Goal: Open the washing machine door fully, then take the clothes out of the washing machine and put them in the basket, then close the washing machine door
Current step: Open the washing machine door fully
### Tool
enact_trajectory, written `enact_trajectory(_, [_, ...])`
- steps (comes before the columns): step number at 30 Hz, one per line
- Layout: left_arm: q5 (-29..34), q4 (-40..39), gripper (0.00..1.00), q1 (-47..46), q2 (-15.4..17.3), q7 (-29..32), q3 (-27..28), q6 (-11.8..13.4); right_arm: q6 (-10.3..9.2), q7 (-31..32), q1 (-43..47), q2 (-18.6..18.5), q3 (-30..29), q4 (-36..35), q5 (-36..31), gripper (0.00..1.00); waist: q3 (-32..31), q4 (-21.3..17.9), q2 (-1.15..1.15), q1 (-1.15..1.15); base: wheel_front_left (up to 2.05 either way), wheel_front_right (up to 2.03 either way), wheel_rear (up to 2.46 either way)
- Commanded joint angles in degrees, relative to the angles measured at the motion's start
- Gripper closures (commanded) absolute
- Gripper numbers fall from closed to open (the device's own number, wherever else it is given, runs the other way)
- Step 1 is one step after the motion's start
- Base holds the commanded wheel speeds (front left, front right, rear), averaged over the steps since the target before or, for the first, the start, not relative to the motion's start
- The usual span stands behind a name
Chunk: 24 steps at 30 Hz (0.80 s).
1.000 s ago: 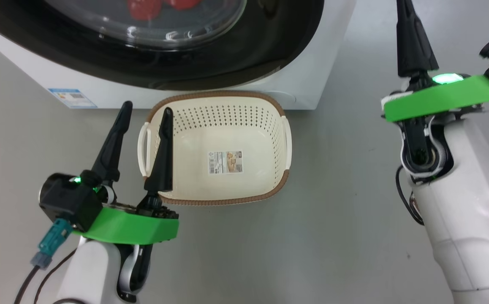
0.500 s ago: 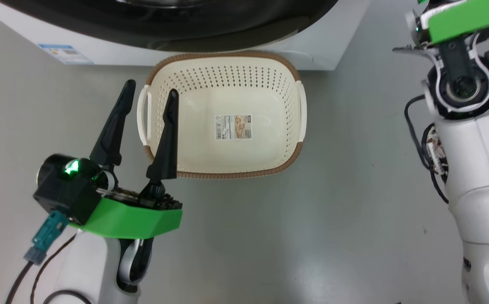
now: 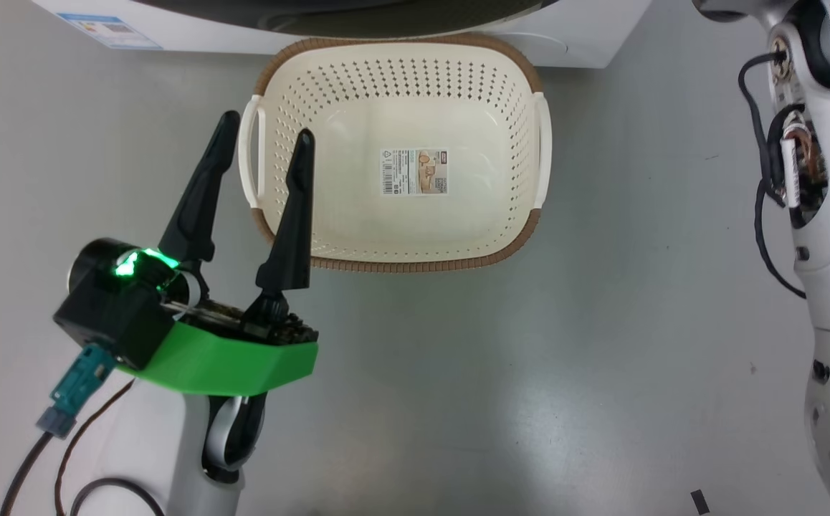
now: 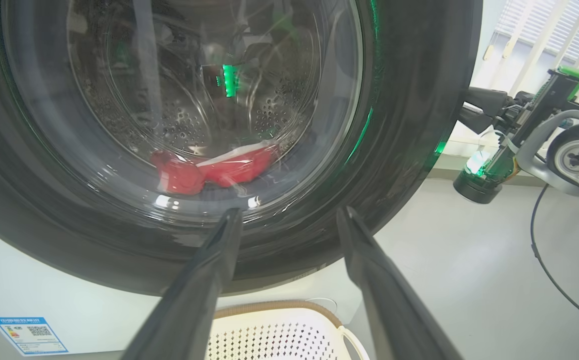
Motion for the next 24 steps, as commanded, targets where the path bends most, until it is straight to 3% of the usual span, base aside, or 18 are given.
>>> enact_trajectory(1, [-0.17, -1.53, 0.0, -0.21, 1.38, -0.28, 1.11, -0.22, 0.03, 1.69, -2.37, 1.15, 0.81, -0.17, 1.23, 1.0, 0.68, 0.4, 0.0, 0.0, 0.0, 0.0, 0.0])
enact_trajectory(12, [-0.36, -1.14, 0.0, -0.86, 1.38, -0.28, 0.95, -0.33, 0.03, 8.73, -7.21, 0.78, 4.65, 4.22, 1.51, 1.0, 1.9, 0.66, 0.0, 0.0, 0.0, 0.0, 0.0])
enact_trajectory(24, [-0.05, -0.47, 0.0, -0.98, 1.38, -0.28, 2.42, -0.39, 0.03, 11.26, -5.48, 0.69, 8.06, 2.74, 0.52, 1.0, 1.32, -0.6, 0.0, 0.0, 0.0, 0.0, 0.0])
